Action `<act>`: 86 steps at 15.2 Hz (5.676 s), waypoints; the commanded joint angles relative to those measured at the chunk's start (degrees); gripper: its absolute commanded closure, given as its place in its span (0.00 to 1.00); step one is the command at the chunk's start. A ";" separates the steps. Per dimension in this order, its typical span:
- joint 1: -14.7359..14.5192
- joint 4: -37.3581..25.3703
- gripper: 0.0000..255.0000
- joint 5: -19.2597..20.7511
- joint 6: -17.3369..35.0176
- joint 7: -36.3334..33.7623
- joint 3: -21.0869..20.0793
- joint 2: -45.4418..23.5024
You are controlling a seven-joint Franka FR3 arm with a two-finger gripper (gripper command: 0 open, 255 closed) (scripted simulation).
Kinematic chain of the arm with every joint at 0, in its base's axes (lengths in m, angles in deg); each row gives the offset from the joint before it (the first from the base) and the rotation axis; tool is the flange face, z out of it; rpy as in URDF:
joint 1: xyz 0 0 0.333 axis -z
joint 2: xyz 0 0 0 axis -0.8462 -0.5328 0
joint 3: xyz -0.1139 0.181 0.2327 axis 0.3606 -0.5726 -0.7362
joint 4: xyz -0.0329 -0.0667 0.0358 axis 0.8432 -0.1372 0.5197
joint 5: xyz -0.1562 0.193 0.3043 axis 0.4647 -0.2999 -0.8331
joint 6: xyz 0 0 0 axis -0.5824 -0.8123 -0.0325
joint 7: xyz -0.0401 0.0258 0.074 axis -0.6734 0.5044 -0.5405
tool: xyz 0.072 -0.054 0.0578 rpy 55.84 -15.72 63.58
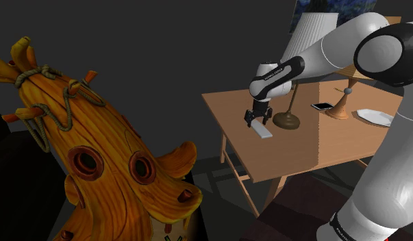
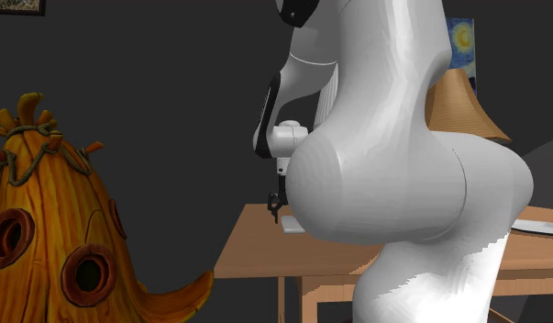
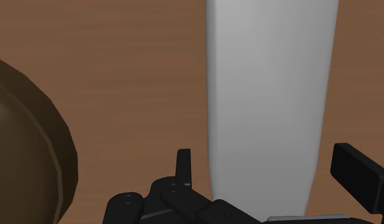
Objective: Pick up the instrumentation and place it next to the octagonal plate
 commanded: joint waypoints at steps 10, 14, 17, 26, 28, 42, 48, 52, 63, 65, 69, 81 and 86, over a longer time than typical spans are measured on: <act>0.00 0.02 1.00 0.00 0.04 0.00 0.00 -0.01; -0.02 -0.20 1.00 0.10 -0.66 -0.07 0.02 0.47; -0.07 -1.03 1.00 0.38 -2.82 -0.25 0.06 1.82; -0.17 -4.17 1.00 1.04 -9.39 -0.68 0.11 5.29; -0.19 -5.00 1.00 1.15 -10.86 -0.76 0.11 5.94; 7.47 5.80 1.00 4.36 -9.92 13.05 8.13 16.24; 11.56 7.89 1.00 6.17 -9.80 20.82 12.95 18.60; 14.16 7.96 1.00 7.08 -9.83 26.38 16.46 19.00; 20.61 2.81 1.00 6.04 -10.16 43.75 26.57 14.55; 21.72 1.04 1.00 4.97 -10.32 47.32 28.37 12.78; 24.19 -3.29 1.00 1.77 -10.90 54.89 31.70 8.25; 27.50 -3.96 1.00 -5.12 -5.39 63.44 33.19 -0.14; 28.16 -2.47 1.00 -7.65 -1.92 65.15 32.54 -2.86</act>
